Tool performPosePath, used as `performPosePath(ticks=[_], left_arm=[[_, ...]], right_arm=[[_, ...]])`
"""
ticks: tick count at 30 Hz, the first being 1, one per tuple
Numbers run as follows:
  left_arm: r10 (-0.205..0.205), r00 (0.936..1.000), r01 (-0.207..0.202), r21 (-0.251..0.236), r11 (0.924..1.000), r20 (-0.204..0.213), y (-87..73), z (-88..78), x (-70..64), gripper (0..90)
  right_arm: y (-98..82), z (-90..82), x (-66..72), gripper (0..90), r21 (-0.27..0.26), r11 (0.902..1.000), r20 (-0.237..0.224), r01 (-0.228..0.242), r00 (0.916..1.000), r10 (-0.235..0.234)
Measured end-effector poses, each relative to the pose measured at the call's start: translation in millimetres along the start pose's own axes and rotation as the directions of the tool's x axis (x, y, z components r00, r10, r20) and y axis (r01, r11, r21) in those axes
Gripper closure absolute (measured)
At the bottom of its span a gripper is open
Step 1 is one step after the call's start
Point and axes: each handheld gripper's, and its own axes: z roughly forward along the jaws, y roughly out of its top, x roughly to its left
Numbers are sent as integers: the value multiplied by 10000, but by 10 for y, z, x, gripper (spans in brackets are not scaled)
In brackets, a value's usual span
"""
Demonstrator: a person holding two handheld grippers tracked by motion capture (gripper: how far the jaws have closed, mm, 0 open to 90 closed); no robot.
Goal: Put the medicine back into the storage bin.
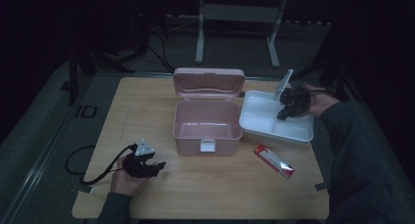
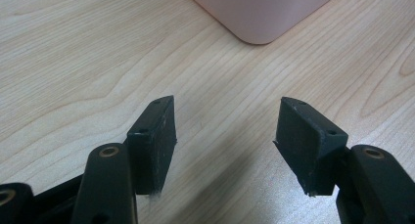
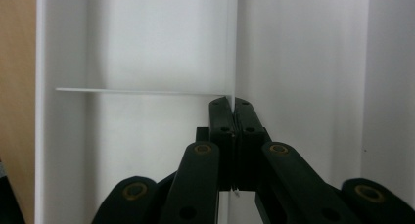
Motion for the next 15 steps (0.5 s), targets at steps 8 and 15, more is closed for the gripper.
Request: performPosePath(ticks=[8,15], left_arm=[[8,10000,-8,-5,10000,-12,-2,2,0,399],[29,10000,-29,13,10000,-9,-2,7,0,399]], right_arm=[[-201,177,-204,892,409,9959,-108,-810,9966,815],[-227,451,-307,892,1081,9867,-16,-1213,9925,1222]])
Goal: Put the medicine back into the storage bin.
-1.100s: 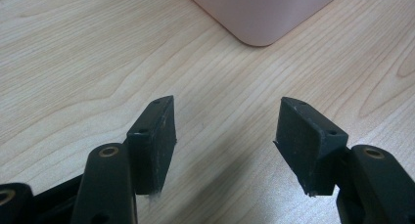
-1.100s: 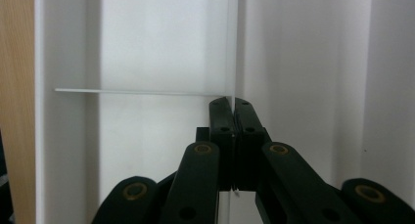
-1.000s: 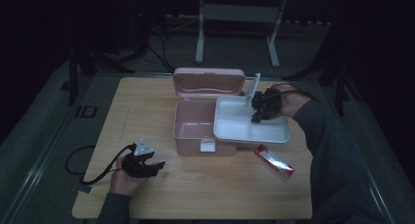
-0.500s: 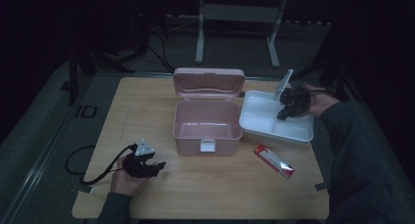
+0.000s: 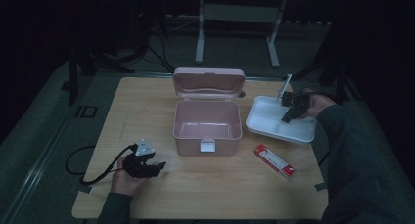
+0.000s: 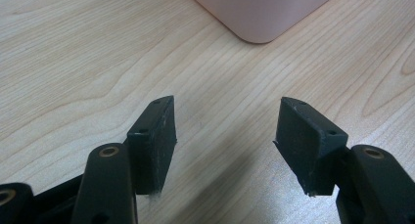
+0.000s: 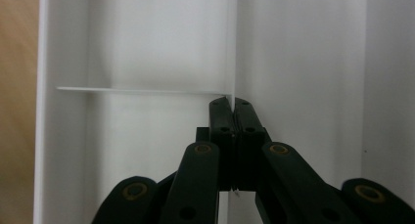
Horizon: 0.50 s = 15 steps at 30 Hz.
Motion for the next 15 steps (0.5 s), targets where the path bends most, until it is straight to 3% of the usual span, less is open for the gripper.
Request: performPosePath(ticks=[4,9,15], left_arm=[[-2,10000,2,-1,10000,-22,-1,-2,1,399],[7,10000,-7,8,10000,-23,-4,-3,4,399],[-16,10000,16,28,10000,6,-6,3,2,399]], right_arm=[[31,121,-41,892,-155,9997,80,-183,9998,184],[78,382,-85,892,275,9988,24,-402,9992,401],[81,579,-114,892,519,9971,-64,-565,9984,569]])
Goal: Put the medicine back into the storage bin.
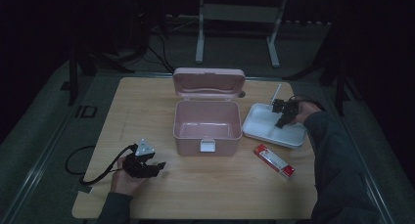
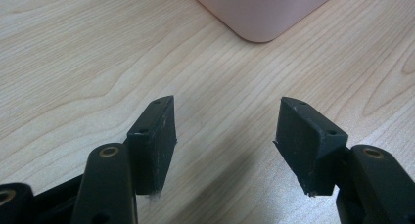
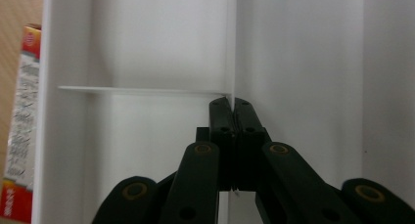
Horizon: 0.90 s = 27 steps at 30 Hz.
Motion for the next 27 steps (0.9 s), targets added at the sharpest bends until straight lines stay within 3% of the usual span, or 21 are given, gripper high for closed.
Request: performPosePath(ticks=[13,19,27], left_arm=[[-1,10000,1,-14,10000,-22,0,-4,2,399],[-3,10000,2,-41,10000,-25,-1,-8,4,399],[-8,10000,8,-25,10000,-23,-2,-6,3,399]], right_arm=[[18,317,-33,888,1106,9936,9,-212,9998,212],[5,365,-32,866,994,9945,-112,-328,9994,340],[-39,186,-4,774,279,9984,-103,-500,9987,503]])
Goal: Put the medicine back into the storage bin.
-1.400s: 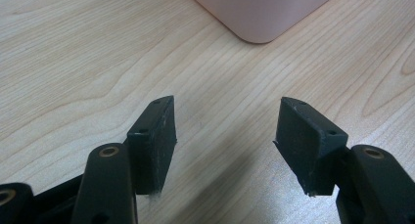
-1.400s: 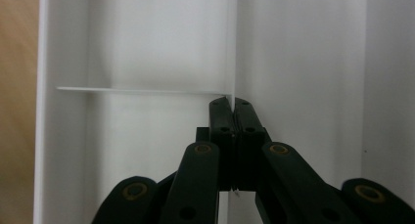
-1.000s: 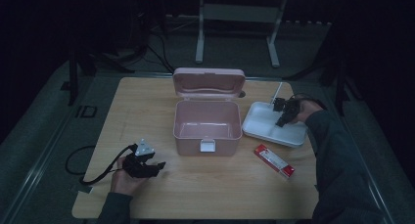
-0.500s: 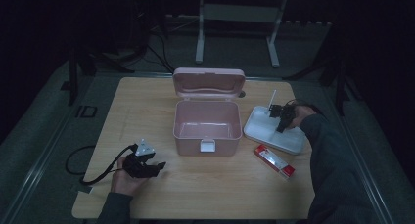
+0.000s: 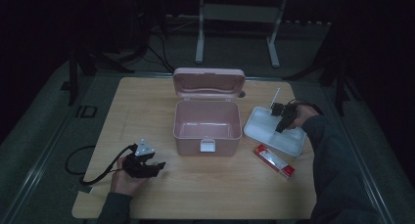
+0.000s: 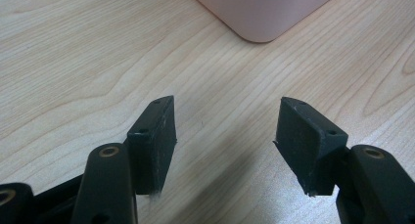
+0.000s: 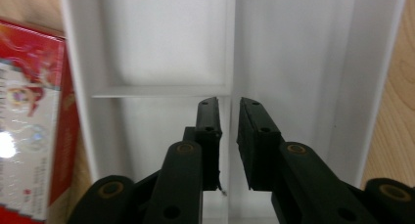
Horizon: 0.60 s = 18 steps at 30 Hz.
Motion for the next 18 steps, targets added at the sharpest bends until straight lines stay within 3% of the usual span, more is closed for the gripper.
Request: performPosePath(ticks=[10,18], left_arm=[[-7,10000,7,6,10000,1,-3,2,-1,399],[-11,10000,11,-1,10000,-17,-6,-3,-1,399]], right_arm=[[-66,-164,144,693,-577,9974,-360,-439,9985,419],[-80,-241,336,646,-389,9976,-611,-574,9966,550]])
